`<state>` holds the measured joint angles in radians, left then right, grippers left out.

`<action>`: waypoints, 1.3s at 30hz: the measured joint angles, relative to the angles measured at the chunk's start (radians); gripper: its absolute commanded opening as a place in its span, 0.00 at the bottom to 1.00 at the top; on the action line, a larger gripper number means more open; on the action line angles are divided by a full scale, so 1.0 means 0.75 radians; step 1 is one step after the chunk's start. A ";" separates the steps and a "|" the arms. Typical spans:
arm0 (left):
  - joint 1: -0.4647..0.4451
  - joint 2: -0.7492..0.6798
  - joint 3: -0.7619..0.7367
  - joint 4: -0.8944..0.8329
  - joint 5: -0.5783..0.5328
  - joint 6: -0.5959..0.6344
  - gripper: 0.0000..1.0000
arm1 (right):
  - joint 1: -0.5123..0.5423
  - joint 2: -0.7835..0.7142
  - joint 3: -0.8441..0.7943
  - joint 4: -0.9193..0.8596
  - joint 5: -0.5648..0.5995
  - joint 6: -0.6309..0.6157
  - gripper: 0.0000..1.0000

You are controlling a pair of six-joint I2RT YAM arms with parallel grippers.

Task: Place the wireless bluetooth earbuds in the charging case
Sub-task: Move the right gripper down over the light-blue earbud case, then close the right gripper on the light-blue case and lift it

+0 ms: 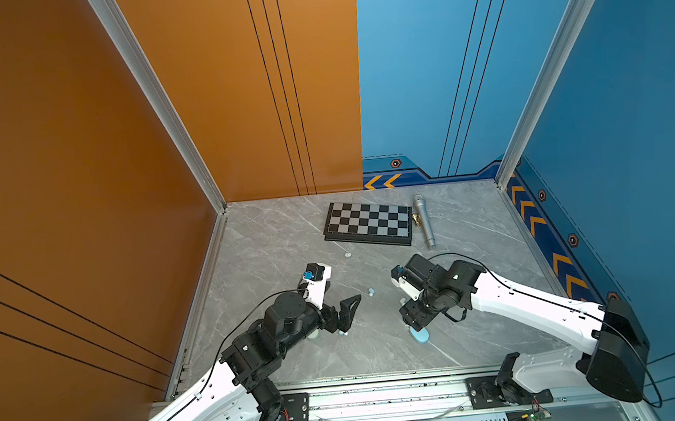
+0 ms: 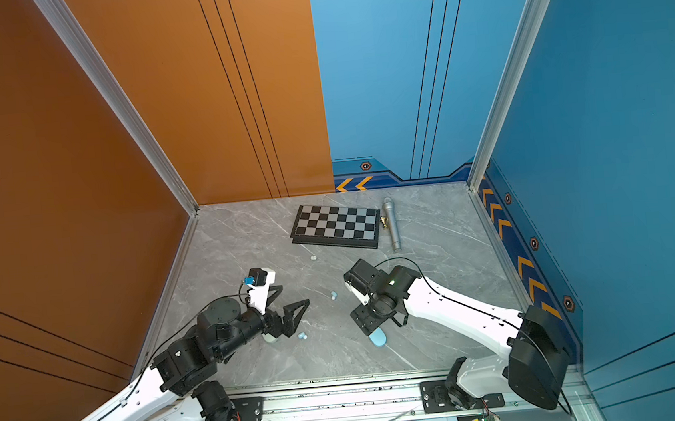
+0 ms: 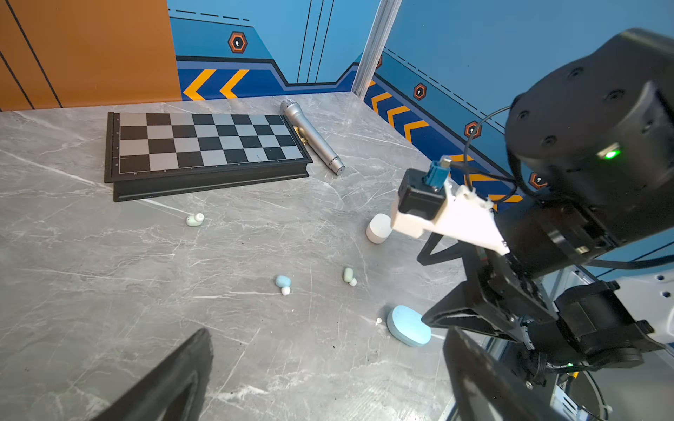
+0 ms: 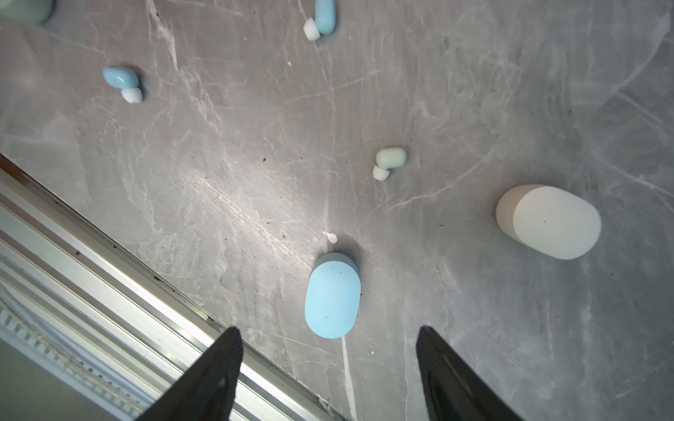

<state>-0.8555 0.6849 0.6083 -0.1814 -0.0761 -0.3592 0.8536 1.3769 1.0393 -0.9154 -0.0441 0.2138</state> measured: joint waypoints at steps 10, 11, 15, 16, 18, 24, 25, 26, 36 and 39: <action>0.000 0.011 0.031 -0.053 0.033 0.040 0.99 | 0.030 0.104 0.061 -0.172 -0.006 0.080 0.78; 0.000 0.001 0.035 -0.060 0.034 0.048 0.99 | 0.042 0.104 0.045 -0.171 -0.007 0.088 0.78; 0.003 -0.050 0.040 -0.087 0.033 0.070 0.99 | 0.100 0.104 -0.052 -0.145 -0.006 0.128 0.75; 0.004 -0.059 0.040 -0.095 0.033 0.074 0.99 | 0.105 0.104 -0.075 -0.129 -0.005 0.136 0.73; 0.006 -0.066 0.040 -0.106 0.033 0.080 0.99 | 0.106 0.104 -0.104 -0.104 -0.002 0.146 0.70; 0.006 -0.056 0.040 -0.125 0.032 0.090 0.99 | 0.106 0.115 -0.124 -0.010 0.014 0.158 0.59; 0.006 -0.052 0.040 -0.125 0.032 0.090 0.99 | 0.106 0.123 -0.129 0.010 0.015 0.157 0.57; 0.006 -0.046 0.040 -0.124 0.032 0.089 0.99 | 0.106 0.135 -0.137 0.025 0.015 0.155 0.56; 0.007 0.047 0.052 -0.123 0.032 0.089 0.99 | 0.106 0.199 -0.213 0.119 0.017 0.156 0.53; 0.008 0.071 0.065 -0.124 0.032 0.090 0.99 | 0.106 0.199 -0.223 0.140 0.021 0.156 0.52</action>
<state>-0.8497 0.7383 0.6567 -0.2741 -0.0521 -0.2920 0.9333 1.5261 0.8719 -0.8104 -0.0284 0.3309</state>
